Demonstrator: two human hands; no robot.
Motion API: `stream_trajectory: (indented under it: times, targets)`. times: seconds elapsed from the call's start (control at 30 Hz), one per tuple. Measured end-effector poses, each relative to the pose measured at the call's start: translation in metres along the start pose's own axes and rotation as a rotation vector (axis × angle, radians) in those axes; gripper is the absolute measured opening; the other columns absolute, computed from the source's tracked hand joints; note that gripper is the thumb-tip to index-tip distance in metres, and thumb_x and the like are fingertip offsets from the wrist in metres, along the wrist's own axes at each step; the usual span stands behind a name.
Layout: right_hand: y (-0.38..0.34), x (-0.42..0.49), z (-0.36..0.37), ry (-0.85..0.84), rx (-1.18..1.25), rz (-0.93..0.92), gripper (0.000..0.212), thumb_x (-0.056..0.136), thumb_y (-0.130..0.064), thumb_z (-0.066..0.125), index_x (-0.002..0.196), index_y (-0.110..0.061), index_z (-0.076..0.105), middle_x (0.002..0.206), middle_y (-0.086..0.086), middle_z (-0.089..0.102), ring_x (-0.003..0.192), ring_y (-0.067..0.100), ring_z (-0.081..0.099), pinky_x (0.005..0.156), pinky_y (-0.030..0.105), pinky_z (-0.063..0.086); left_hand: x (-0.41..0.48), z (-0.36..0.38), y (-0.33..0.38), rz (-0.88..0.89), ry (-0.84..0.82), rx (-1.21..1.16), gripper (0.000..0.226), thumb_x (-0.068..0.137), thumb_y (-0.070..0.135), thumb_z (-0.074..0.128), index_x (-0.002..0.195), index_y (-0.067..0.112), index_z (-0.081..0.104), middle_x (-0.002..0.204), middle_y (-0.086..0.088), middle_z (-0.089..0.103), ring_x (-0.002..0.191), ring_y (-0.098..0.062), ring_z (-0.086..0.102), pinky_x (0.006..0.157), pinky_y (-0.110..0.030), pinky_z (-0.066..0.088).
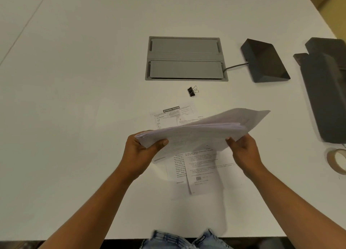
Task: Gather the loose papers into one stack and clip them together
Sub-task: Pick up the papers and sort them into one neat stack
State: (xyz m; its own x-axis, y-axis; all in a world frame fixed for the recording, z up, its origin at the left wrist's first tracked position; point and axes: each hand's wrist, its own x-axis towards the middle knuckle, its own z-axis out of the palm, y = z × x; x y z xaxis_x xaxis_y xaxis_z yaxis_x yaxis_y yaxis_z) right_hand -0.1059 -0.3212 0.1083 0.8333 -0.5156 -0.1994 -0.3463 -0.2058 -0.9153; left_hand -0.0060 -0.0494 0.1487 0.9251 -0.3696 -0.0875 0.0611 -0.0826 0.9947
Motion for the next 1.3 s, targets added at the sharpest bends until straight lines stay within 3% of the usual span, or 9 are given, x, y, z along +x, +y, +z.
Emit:
stream_trajectory:
  times: [0.1, 0.23, 0.37, 0.6, 0.73, 0.83, 0.93, 1.03, 1.3]
  targets:
    - [-0.005, 0.005, -0.005, -0.037, -0.071, -0.064, 0.033, 0.098, 0.001, 0.050, 0.086, -0.026, 0.066, 0.049, -0.024, 0.059, 0.044, -0.005, 0.052, 0.047, 0.005, 0.036, 0.000, -0.002, 0.000, 0.016, -0.042, 0.014, 0.045, 0.080, 0.007, 0.078, 0.086, 0.051, 0.075, 0.087, 0.020, 0.075, 0.086, -0.005, 0.070, 0.067, -0.023, 0.057]
    - [-0.013, 0.010, -0.003, -0.077, -0.074, -0.190, 0.054, 0.085, 0.004, 0.056, 0.090, -0.049, 0.068, 0.089, -0.013, 0.064, 0.077, -0.009, 0.062, 0.069, 0.006, 0.045, -0.001, -0.002, 0.001, 0.056, -0.054, 0.031, 0.046, 0.077, 0.007, 0.079, 0.097, 0.048, 0.074, 0.095, 0.016, 0.076, 0.091, -0.012, 0.071, 0.070, -0.025, 0.057]
    - [0.001, 0.017, 0.001, -0.110, 0.048, -0.113, 0.035, 0.085, 0.010, 0.067, 0.117, -0.004, 0.063, 0.101, -0.002, 0.075, 0.095, 0.015, 0.070, 0.085, 0.026, 0.056, -0.002, -0.002, 0.006, 0.082, -0.096, 0.031, 0.048, 0.078, 0.009, 0.073, 0.099, 0.052, 0.072, 0.097, 0.019, 0.076, 0.092, -0.008, 0.072, 0.074, -0.027, 0.059]
    - [-0.001, 0.017, 0.008, -0.240, -0.147, -0.158, 0.031, 0.078, 0.008, 0.074, 0.100, -0.012, 0.063, 0.090, -0.019, 0.065, 0.087, 0.001, 0.065, 0.078, 0.024, 0.052, -0.002, -0.004, -0.005, 0.100, -0.077, 0.016, 0.034, 0.076, 0.021, 0.073, 0.110, 0.022, 0.074, 0.108, 0.000, 0.077, 0.103, -0.022, 0.071, 0.085, -0.036, 0.059]
    - [0.008, 0.021, -0.008, -0.387, -0.442, -0.297, 0.084, 0.076, 0.009, 0.072, 0.141, -0.028, 0.034, 0.150, -0.020, 0.037, 0.139, 0.004, 0.037, 0.113, 0.039, 0.037, 0.001, -0.002, -0.009, 0.049, -0.013, 0.007, 0.040, 0.085, 0.003, 0.073, 0.100, 0.040, 0.076, 0.102, 0.012, 0.078, 0.100, -0.014, 0.072, 0.082, -0.027, 0.057]
    - [0.000, 0.014, -0.011, -0.544, -0.504, -0.214, 0.124, 0.065, -0.018, 0.089, 0.154, -0.035, 0.004, 0.160, -0.019, 0.006, 0.146, -0.002, 0.013, 0.121, 0.024, 0.019, 0.002, 0.001, -0.012, -0.005, 0.009, -0.008, 0.041, 0.087, 0.003, 0.070, 0.098, 0.042, 0.074, 0.098, 0.011, 0.077, 0.097, -0.016, 0.071, 0.075, -0.024, 0.059]
    - [-0.013, 0.007, 0.001, -0.433, -0.368, -0.228, 0.105, 0.065, -0.030, 0.090, 0.150, -0.032, 0.028, 0.152, -0.016, 0.037, 0.136, -0.003, 0.037, 0.115, 0.025, 0.032, 0.002, 0.000, -0.012, -0.064, 0.039, -0.049, 0.029, 0.085, 0.013, 0.073, 0.109, 0.029, 0.070, 0.104, 0.002, 0.076, 0.101, -0.022, 0.070, 0.079, -0.032, 0.061]
    - [-0.031, 0.004, 0.008, -0.186, -0.038, -0.174, 0.059, 0.063, -0.028, 0.087, 0.116, -0.029, 0.063, 0.115, -0.012, 0.070, 0.108, 0.000, 0.065, 0.096, 0.031, 0.054, 0.002, -0.002, -0.008, -0.060, -0.013, -0.044, 0.030, 0.085, 0.018, 0.072, 0.107, 0.038, 0.071, 0.105, 0.007, 0.076, 0.101, -0.017, 0.070, 0.079, -0.029, 0.061]
    - [-0.042, -0.005, 0.022, -0.196, 0.308, -0.108, 0.048, 0.068, -0.019, 0.080, 0.113, -0.026, 0.065, 0.106, -0.005, 0.073, 0.102, 0.008, 0.069, 0.079, 0.026, 0.058, -0.001, 0.008, 0.000, 0.038, 0.002, -0.015, 0.034, 0.086, 0.011, 0.072, 0.092, 0.045, 0.074, 0.088, 0.015, 0.076, 0.088, -0.010, 0.071, 0.071, -0.023, 0.058]
